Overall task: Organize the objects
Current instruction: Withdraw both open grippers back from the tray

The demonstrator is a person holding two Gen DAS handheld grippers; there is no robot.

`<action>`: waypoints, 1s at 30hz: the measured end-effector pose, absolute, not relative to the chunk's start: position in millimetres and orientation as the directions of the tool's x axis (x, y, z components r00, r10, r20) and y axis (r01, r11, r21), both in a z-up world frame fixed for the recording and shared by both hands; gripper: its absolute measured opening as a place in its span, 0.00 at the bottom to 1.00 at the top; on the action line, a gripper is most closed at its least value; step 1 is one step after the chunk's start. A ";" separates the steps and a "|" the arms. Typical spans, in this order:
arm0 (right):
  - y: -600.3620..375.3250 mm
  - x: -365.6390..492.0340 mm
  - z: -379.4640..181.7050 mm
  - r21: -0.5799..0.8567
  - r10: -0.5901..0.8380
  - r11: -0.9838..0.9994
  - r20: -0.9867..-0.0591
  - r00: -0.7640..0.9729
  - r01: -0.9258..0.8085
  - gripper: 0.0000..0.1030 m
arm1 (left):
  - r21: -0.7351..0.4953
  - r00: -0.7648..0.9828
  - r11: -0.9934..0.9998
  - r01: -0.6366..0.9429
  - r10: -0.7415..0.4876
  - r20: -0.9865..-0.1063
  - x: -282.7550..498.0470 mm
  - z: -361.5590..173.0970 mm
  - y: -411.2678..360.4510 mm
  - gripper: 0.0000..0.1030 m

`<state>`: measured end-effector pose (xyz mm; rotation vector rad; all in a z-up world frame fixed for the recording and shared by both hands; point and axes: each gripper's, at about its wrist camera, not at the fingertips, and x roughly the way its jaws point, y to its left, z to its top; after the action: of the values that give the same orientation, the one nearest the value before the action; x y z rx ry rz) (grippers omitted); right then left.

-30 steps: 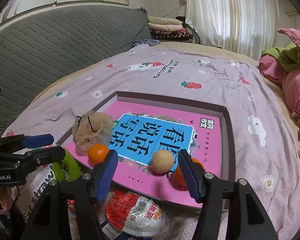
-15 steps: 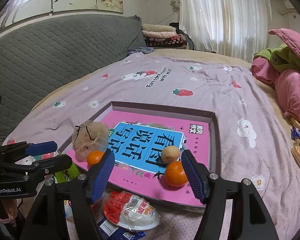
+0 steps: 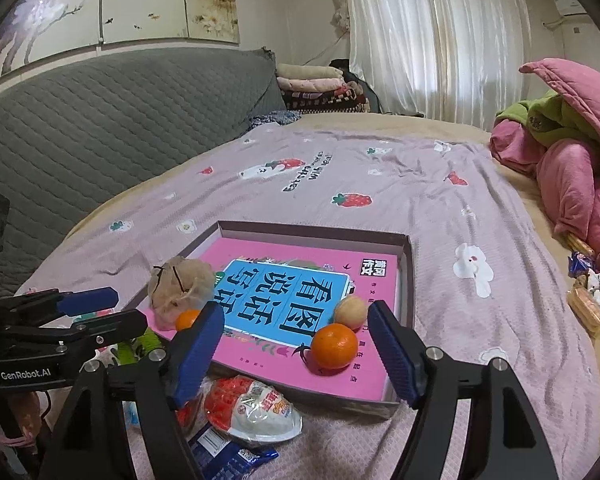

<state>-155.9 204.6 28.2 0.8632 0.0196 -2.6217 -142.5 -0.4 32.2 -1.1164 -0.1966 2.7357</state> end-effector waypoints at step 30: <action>211.1 -118.6 48.3 0.063 -0.356 -0.924 -0.511 -0.783 0.378 0.81 | -0.156 -0.736 -0.979 -0.130 0.201 -0.646 -109.0 45.9 11.7 0.64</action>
<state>-118.6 211.1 48.3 0.7462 0.0598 -2.6466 -109.0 11.7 45.9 -1.0479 -0.1498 2.7682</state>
